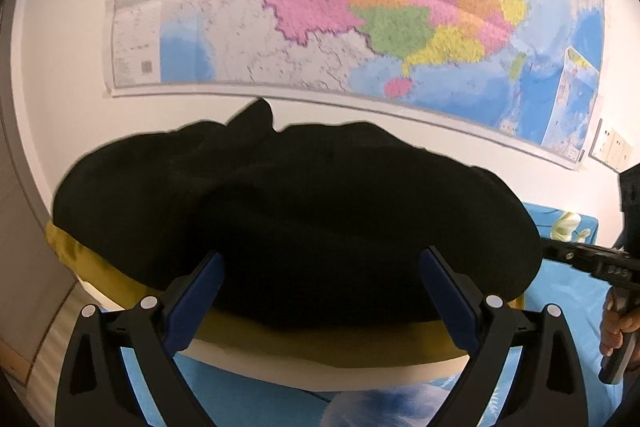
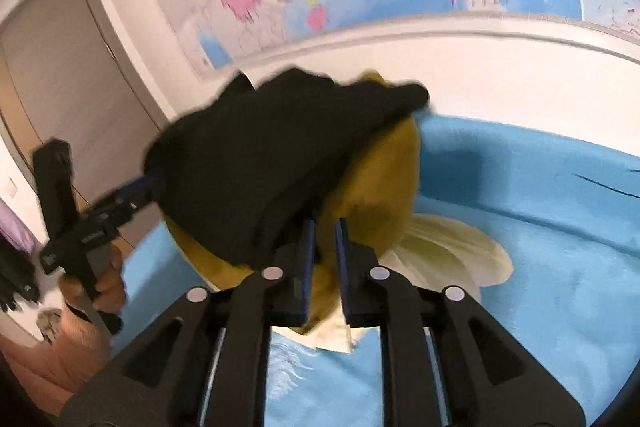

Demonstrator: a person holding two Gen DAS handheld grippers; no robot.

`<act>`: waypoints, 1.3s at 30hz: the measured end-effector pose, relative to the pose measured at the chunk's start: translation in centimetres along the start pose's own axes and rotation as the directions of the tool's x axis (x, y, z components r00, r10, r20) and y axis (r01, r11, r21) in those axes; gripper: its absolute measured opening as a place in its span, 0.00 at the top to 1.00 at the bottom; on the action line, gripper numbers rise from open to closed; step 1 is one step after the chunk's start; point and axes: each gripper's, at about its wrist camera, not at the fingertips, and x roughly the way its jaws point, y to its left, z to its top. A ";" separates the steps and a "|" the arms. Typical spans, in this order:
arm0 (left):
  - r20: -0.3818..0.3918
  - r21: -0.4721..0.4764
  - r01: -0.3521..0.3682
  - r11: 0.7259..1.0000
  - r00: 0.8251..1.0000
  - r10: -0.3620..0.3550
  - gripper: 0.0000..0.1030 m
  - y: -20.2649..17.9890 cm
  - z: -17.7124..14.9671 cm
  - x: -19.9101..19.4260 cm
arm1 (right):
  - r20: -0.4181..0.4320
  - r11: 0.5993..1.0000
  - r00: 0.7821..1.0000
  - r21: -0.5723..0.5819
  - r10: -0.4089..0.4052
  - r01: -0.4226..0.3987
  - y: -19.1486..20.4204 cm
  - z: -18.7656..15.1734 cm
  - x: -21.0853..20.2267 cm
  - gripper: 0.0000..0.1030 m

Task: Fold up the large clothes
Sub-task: 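Open both grippers and pull them back from the stacked jacket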

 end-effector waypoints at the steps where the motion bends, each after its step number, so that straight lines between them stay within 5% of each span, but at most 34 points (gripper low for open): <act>1: 0.012 0.007 -0.006 1.000 1.000 0.005 0.09 0.2 0.3 -0.2 | 0.030 1.000 0.999 -0.028 -0.012 0.013 0.7 0.4 -0.5 0.78; 3: 0.024 0.019 -0.021 1.000 1.000 0.020 0.09 0.5 1.0 -0.2 | 0.099 0.995 0.995 -0.092 -0.023 0.032 2.7 1.5 -1.5 0.74; 6: 0.017 0.017 -0.015 1.000 1.000 0.015 0.09 0.7 2.0 0.5 | 0.133 0.988 0.991 -0.155 0.017 0.004 4.6 3.3 -0.6 0.55; 12: -0.032 0.025 -0.033 0.999 0.999 0.034 0.09 0.4 2.6 2.8 | -0.032 0.989 0.995 -0.120 -0.092 0.088 2.3 4.9 7.3 0.65; 14: -0.071 0.030 -0.037 0.999 0.997 0.039 0.09 0.6 2.2 3.7 | -0.097 0.999 0.994 -0.029 -0.042 0.040 0.4 4.3 8.8 0.66; 19: -0.057 0.036 -0.033 0.999 0.998 0.035 0.09 0.9 1.4 3.8 | -0.030 0.998 0.998 -0.024 -0.060 0.060 0.4 3.4 6.2 0.62; 25: -0.020 0.004 -0.029 1.000 0.999 0.030 0.11 0.6 0.9 2.5 | 0.095 0.983 0.995 -0.173 -0.039 0.055 4.3 1.2 2.3 0.58; 32: -0.027 0.033 -0.076 0.997 0.997 0.077 0.16 -0.1 -0.3 2.7 | 0.004 0.965 0.998 -0.254 -0.059 0.058 5.3 -1.2 4.9 0.60; 39: 0.009 -0.004 -0.041 0.999 0.999 0.041 0.10 -0.3 -1.0 -0.1 | 0.034 0.969 0.998 -0.243 -0.046 0.053 6.1 -1.5 3.6 0.51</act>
